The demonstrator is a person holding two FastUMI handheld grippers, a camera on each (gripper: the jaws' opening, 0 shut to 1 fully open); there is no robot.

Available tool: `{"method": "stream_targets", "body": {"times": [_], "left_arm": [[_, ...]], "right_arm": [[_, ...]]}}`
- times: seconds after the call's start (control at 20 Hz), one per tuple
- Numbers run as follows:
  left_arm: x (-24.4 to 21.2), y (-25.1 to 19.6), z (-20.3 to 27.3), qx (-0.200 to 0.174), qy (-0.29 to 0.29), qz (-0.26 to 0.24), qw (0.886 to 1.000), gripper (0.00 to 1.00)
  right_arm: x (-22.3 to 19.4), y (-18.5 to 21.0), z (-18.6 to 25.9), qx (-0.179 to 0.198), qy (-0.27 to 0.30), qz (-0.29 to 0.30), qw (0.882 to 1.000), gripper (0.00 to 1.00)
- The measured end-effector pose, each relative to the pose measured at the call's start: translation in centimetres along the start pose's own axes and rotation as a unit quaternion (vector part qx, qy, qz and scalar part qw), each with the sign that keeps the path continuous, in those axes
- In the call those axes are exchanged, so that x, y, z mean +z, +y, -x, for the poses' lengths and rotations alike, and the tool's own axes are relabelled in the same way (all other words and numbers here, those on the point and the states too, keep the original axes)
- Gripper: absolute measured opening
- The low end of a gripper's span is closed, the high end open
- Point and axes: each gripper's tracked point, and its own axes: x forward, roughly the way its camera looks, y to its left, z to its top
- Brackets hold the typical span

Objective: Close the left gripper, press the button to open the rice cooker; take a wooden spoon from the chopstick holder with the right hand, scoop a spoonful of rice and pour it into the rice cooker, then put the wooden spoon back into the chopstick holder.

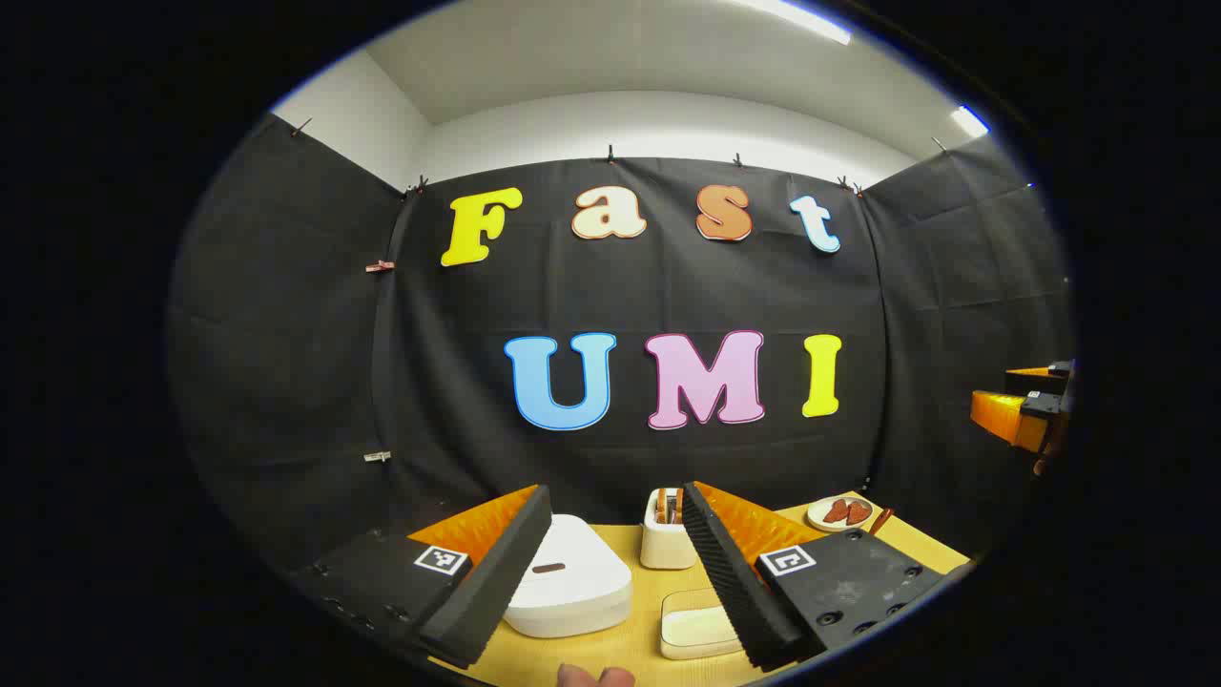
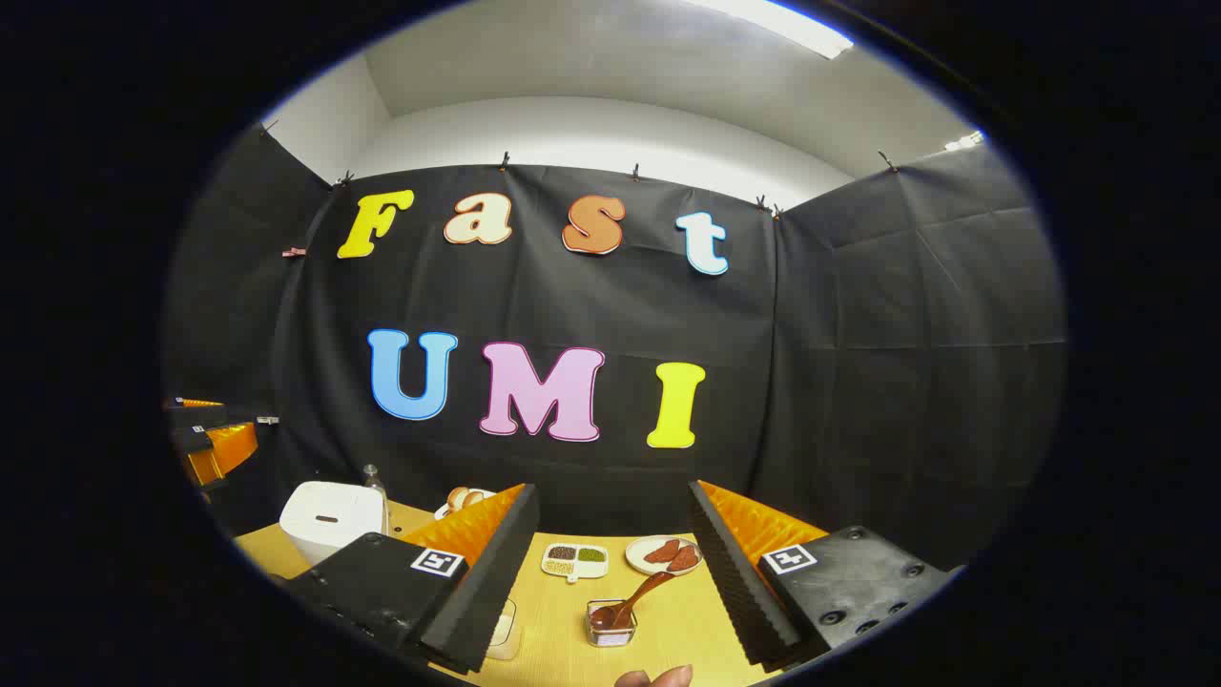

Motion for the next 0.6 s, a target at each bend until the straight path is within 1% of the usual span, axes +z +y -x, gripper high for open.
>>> {"method": "stream_targets", "body": {"times": [0.25,0.3,0.35,0.45,0.5,0.6], "left_arm": [[-0.21,-0.02,0.39,0.001,0.001,0.000,1.000,0.95],[-0.19,-0.06,0.44,0.001,0.001,-0.001,1.000,0.95],[-0.27,-0.08,0.37,0.000,0.002,-0.001,1.000,0.95],[-0.44,-0.10,0.43,-0.002,0.002,0.001,1.000,0.95],[-0.46,-0.13,0.44,-0.002,0.003,0.002,1.000,0.95],[-0.49,-0.16,0.35,-0.003,0.004,0.003,1.000,0.95]], "right_arm": [[0.00,0.14,0.41,0.001,-0.001,0.005,1.000,0.98],[-0.08,0.14,0.41,0.000,-0.001,0.006,1.000,0.96],[-0.12,0.12,0.42,-0.001,0.000,0.006,1.000,0.98],[-0.05,0.10,0.52,-0.002,-0.001,0.006,1.000,0.98],[0.04,0.11,0.60,-0.002,-0.002,0.007,1.000,0.96],[0.17,0.08,0.69,-0.002,-0.004,0.011,1.000,0.98]]}}
